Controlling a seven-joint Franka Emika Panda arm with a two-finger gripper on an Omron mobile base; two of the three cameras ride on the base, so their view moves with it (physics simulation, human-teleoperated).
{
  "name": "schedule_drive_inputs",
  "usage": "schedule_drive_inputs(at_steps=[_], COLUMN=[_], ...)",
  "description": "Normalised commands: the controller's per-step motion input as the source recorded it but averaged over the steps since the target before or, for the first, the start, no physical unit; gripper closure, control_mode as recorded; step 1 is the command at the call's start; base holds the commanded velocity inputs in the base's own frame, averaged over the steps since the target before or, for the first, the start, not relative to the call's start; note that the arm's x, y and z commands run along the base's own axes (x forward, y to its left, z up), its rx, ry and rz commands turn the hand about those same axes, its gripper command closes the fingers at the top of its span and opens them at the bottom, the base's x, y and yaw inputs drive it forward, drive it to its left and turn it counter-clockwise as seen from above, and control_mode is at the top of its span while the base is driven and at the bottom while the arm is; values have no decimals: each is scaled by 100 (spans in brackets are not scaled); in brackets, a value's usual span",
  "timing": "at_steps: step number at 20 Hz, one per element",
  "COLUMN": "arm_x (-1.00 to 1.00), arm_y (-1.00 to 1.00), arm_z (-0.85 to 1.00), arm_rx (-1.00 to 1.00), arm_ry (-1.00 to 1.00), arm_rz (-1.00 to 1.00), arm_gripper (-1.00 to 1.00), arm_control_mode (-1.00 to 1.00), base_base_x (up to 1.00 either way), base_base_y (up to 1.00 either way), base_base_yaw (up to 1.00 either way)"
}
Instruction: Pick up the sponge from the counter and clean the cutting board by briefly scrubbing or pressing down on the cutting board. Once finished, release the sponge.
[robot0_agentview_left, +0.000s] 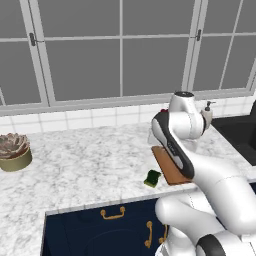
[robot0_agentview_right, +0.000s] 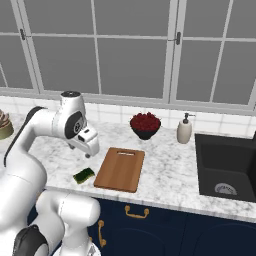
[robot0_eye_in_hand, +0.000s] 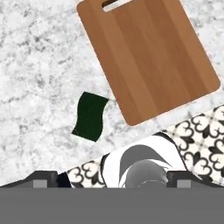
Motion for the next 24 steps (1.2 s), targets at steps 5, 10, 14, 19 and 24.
schedule_drive_inputs(at_steps=[5,10,14,19,24], arm_x=[0,9,14,27,45], arm_y=[6,25,12,9,0], arm_z=[-64,-54,-41,-23,-26], arm_rx=[2,0,0,-5,-1], arm_ry=[3,0,0,0,0], arm_rz=[-1,0,-2,-3,0], arm_gripper=[-100,-100,-100,-100,-100], arm_control_mode=[-100,-100,-100,-100,-100], base_base_x=[0,0,0,0,0], base_base_y=[0,0,0,0,0], base_base_yaw=[0,0,0,0,0])
